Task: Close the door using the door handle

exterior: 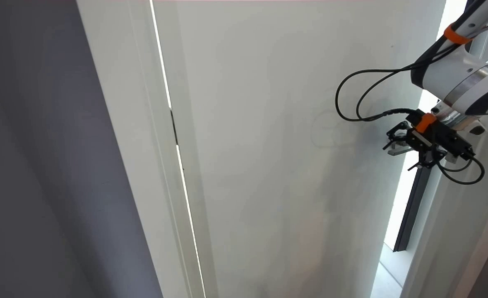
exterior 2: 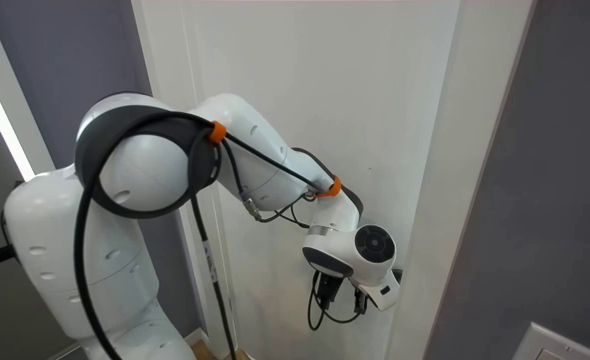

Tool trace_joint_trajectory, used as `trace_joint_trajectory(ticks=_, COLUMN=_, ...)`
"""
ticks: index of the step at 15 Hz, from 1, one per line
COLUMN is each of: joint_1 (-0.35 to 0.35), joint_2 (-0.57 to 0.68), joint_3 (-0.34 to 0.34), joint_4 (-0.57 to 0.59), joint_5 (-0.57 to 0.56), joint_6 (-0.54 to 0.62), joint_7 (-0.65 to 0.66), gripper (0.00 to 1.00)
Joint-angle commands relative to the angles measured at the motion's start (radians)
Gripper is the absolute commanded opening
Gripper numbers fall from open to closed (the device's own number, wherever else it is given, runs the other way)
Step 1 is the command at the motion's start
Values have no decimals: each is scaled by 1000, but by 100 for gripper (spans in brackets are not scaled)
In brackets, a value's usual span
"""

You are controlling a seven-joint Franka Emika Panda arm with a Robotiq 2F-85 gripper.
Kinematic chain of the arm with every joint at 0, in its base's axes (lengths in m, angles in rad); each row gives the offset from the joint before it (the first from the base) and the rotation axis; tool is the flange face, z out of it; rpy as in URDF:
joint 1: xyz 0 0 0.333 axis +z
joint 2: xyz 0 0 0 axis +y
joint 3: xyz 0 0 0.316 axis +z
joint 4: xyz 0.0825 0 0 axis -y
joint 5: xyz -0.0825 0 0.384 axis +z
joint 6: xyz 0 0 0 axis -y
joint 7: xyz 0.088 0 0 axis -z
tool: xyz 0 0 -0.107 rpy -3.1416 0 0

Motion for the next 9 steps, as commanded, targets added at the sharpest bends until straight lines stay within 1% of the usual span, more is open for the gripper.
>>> trace_joint_trajectory(ticks=1, joint_1=6, joint_2=49, joint_3=4, joint_4=23, joint_5=38, joint_6=61, joint_7=-19, gripper=100)
trace_joint_trajectory(ticks=5, joint_1=10, joint_2=59, joint_3=14, joint_4=19, joint_5=43, joint_6=122, joint_7=-29, gripper=100)
trace_joint_trajectory(ticks=9, joint_1=14, joint_2=57, joint_3=15, joint_4=8, joint_5=12, joint_6=153, joint_7=-16, gripper=100)
